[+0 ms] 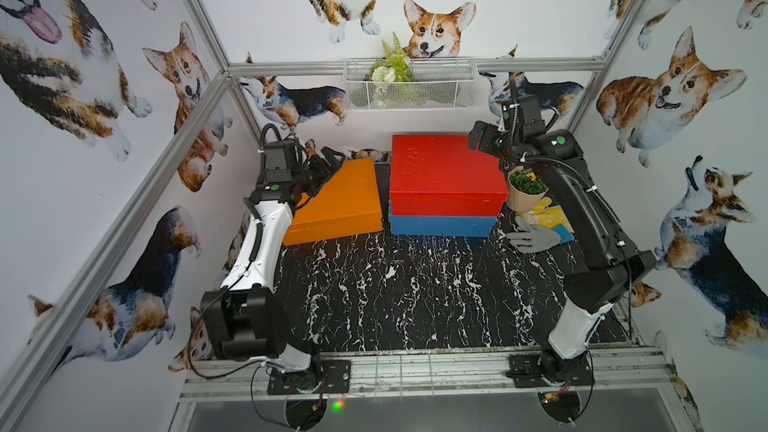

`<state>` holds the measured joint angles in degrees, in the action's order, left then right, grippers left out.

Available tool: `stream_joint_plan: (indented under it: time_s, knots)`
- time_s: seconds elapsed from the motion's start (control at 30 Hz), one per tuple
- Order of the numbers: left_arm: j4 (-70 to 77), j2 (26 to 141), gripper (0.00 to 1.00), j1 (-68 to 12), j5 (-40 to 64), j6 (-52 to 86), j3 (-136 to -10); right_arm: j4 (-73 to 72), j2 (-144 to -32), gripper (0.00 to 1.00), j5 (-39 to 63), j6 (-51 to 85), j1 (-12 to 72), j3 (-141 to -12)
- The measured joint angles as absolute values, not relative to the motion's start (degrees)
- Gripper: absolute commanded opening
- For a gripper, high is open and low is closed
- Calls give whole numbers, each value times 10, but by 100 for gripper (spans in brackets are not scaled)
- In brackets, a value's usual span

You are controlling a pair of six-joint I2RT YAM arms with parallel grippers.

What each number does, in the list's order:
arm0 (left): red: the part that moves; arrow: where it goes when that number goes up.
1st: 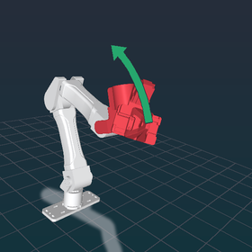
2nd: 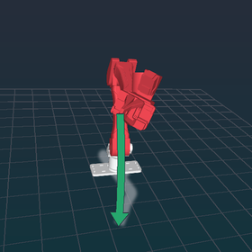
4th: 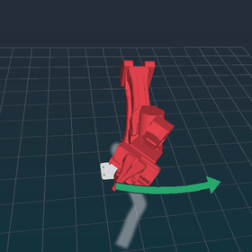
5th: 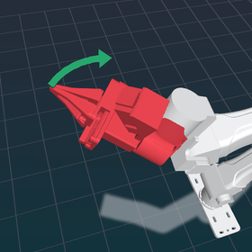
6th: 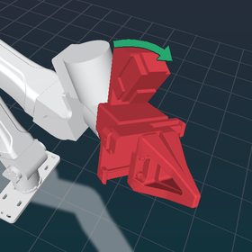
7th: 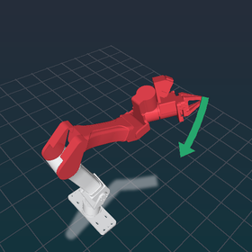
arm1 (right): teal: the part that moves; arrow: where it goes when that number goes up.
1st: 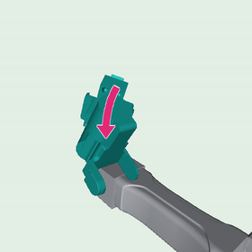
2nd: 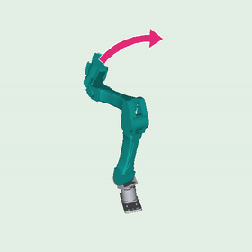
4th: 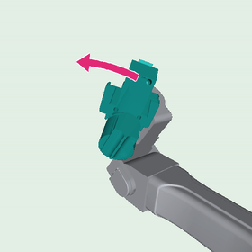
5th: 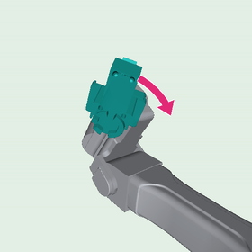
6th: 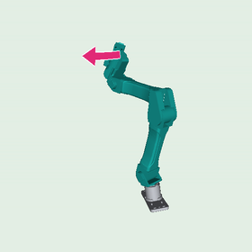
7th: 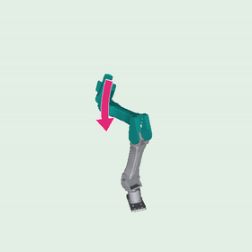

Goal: Stack the shoeboxes
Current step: Adjust the shoebox.

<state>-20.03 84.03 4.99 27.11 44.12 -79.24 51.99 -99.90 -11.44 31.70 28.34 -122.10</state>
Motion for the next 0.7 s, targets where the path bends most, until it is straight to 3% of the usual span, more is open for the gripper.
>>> stream_joint_plan:
  time_s: [0.17,0.3,0.47,0.7]
  knots:
    - [-185,762,100,163,279,439,-701,462,-945,97,-177,315,454,-1121]
    - [-175,744,100,221,273,433,-643,427,-977,96,-225,319,544,-1106]
    - [-179,753,100,238,246,401,-630,417,-1082,96,-270,324,619,-1168]
    - [-186,764,100,247,208,372,-630,446,-1280,95,-305,342,635,-1374]
